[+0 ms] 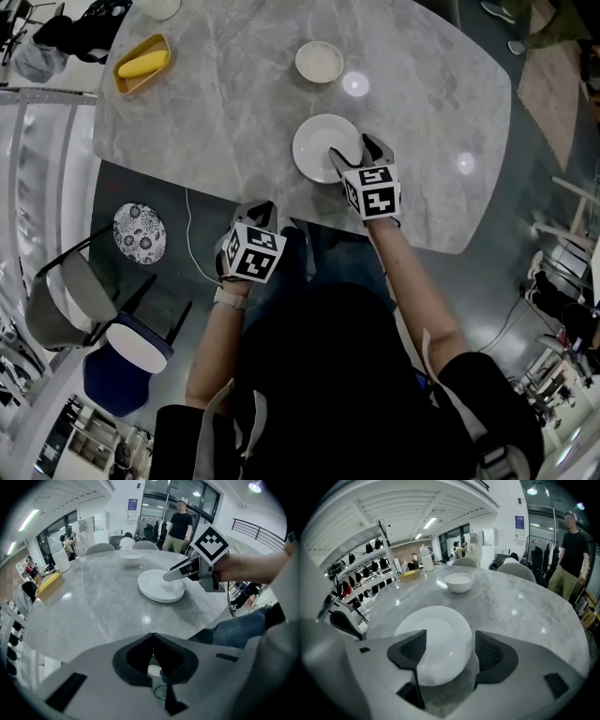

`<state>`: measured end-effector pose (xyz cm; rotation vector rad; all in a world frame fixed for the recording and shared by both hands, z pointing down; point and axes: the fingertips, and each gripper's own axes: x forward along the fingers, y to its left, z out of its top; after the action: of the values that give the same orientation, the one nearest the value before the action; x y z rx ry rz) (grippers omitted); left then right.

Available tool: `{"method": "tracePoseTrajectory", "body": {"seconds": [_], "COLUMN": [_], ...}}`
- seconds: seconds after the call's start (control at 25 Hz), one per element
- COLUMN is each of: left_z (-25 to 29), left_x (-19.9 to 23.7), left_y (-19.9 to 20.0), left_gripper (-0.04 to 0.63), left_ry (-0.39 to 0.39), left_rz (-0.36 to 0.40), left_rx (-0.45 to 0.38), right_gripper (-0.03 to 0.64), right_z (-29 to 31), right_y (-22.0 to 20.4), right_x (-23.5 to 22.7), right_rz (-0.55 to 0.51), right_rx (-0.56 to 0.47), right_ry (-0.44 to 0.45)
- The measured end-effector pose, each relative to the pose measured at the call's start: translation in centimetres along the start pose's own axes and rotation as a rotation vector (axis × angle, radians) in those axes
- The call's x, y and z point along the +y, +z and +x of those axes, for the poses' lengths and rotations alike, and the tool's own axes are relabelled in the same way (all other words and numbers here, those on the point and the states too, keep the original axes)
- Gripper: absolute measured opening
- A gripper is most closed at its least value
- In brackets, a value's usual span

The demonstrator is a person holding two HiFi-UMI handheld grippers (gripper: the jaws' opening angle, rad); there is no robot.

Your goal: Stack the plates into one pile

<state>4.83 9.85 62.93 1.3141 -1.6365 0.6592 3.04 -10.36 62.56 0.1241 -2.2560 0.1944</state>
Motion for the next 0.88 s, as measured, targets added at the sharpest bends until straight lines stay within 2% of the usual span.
{"method": "tracePoseTrajectory", "body": {"seconds": [0.36, 0.64, 0.68, 0.8, 0.88], "left_z": [-0.4, -2.0, -2.4, -3.3, -4.2], "left_x": [-0.1, 0.7, 0.9, 1.3, 1.5], "left_y": [0.2, 1.7, 2.0, 2.9, 3.8], "left_gripper": [0.008, 0.008, 0.008, 0.008, 0.008], "left_ry": [0.004, 0.030, 0.032, 0.034, 0.037], "left_rz": [0.009, -0.007, -0.016, -0.034, -0.032], "left_rx": [-0.021, -0.096, -0.111, -0.154, -0.194], "right_gripper": [0.310, 0.307, 0.298, 0.203, 0.178], "right_z": [-0.7, -2.8, -3.2, -4.5, -5.4], "right_y": [0.4, 1.7, 1.9, 2.8, 3.5], "right_x": [0.8, 2.0, 2.2, 2.7, 3.3], "right_rz": [0.000, 0.010, 0.009, 0.009, 0.012], "right_rx": [-0.023, -0.078, -0.086, -0.117, -0.136], "right_ry": [0.022, 0.046, 0.048, 0.051, 0.056]}}
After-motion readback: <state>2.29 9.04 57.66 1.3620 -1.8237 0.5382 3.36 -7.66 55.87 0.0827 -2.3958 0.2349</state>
